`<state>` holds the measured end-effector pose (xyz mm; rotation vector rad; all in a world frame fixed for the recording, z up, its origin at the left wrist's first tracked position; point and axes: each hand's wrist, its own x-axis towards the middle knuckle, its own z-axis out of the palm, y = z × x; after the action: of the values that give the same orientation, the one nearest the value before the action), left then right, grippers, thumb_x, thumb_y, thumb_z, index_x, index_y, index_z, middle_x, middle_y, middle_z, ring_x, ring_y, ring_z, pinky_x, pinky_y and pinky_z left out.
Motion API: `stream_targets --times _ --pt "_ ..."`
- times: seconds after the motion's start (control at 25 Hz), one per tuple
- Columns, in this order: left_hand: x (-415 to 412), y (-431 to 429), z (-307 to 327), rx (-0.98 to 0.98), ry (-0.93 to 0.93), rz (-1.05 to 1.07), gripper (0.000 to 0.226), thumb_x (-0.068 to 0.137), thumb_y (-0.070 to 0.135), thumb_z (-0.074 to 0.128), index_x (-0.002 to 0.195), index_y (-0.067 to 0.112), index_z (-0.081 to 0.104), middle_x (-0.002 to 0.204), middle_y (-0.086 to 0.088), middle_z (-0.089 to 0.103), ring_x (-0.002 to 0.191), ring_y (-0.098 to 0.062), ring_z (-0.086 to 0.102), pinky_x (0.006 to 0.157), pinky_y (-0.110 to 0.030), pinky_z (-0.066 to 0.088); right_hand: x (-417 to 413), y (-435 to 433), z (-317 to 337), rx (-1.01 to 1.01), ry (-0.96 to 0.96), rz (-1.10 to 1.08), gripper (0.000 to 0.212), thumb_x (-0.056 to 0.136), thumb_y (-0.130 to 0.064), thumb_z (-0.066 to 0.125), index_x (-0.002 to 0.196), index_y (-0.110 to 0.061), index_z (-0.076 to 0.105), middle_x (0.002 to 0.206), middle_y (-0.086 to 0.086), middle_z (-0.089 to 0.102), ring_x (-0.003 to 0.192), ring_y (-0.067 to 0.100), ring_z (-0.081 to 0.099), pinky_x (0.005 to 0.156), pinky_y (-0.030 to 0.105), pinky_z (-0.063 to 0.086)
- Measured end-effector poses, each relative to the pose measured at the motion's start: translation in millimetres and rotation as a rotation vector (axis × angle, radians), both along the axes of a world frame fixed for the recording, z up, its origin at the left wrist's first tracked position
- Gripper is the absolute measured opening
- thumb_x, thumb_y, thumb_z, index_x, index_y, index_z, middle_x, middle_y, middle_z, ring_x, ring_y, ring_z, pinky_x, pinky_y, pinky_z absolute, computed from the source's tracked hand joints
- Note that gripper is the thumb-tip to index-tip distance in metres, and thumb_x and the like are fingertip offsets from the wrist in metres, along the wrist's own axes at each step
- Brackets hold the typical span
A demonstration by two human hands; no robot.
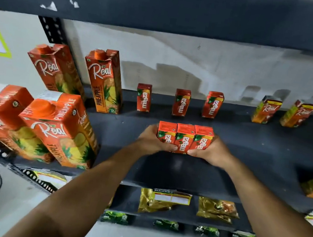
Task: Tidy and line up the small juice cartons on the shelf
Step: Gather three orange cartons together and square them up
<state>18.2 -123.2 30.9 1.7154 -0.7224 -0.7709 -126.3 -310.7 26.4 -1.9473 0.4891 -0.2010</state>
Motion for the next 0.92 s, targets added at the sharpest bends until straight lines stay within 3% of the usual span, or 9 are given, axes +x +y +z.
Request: stream_targets --times 0.16,0.32,0.4,0.64,0.8,0.92 --pt "-8 19 -3 -0.032 0.006 -0.037 0.045 0.061 0.009 0.089 0.098 0.023 0.067 0.09 0.011 0.074 0.089 -0.007 0.07 0.07 -0.017 0.053 -12 27 -3 -0.048 -0.019 -0.044 0.056 0.055 -0.004 0.091 0.092 -0.037 0.066 0.083 -0.024 0.073 0.081 -0.003 0.069 0.068 0.014 0.052" --pt "-28 46 -8 -0.067 0.043 -0.072 0.046 0.066 0.008 0.086 0.108 0.012 0.067 0.103 -0.004 0.073 0.099 -0.018 0.069 0.086 -0.035 0.056 -31 51 -18 -0.067 0.027 -0.12 0.051 0.053 -0.007 0.093 0.089 -0.03 0.064 0.075 -0.032 0.069 0.069 -0.01 0.066 0.055 0.005 0.046" --pt "-36 56 -11 -0.049 0.047 -0.064 0.044 0.066 0.01 0.087 0.106 0.015 0.068 0.1 -0.001 0.075 0.097 -0.017 0.069 0.085 -0.034 0.056 -38 58 -23 -0.062 0.06 -0.144 0.055 0.051 -0.008 0.094 0.093 -0.025 0.063 0.07 -0.025 0.07 0.066 -0.013 0.064 0.053 0.004 0.044" --pt "-44 63 -5 0.006 -0.001 -0.035 0.048 0.064 0.016 0.089 0.107 0.017 0.068 0.101 0.0 0.074 0.095 -0.014 0.069 0.09 -0.041 0.053 -41 60 -23 -0.081 0.061 -0.12 0.062 0.047 -0.009 0.095 0.094 -0.031 0.06 0.081 -0.017 0.071 0.074 -0.005 0.068 0.06 0.011 0.05" --pt "-46 62 -7 0.02 0.031 -0.02 0.051 0.061 0.017 0.09 0.107 0.016 0.067 0.1 0.001 0.074 0.095 -0.014 0.069 0.089 -0.041 0.054 -42 58 -25 -0.042 0.063 -0.095 0.068 0.035 -0.034 0.093 0.095 -0.034 0.062 0.084 -0.02 0.073 0.078 0.0 0.07 0.07 0.027 0.057" --pt "-46 62 -10 -0.03 0.053 0.001 0.053 0.06 0.016 0.091 0.107 0.013 0.066 0.1 -0.001 0.075 0.096 -0.017 0.07 0.087 -0.039 0.055 -44 56 -28 -0.068 0.038 -0.093 0.075 0.03 -0.048 0.087 0.099 -0.036 0.061 0.088 -0.025 0.072 0.079 -0.001 0.069 0.073 0.03 0.058"
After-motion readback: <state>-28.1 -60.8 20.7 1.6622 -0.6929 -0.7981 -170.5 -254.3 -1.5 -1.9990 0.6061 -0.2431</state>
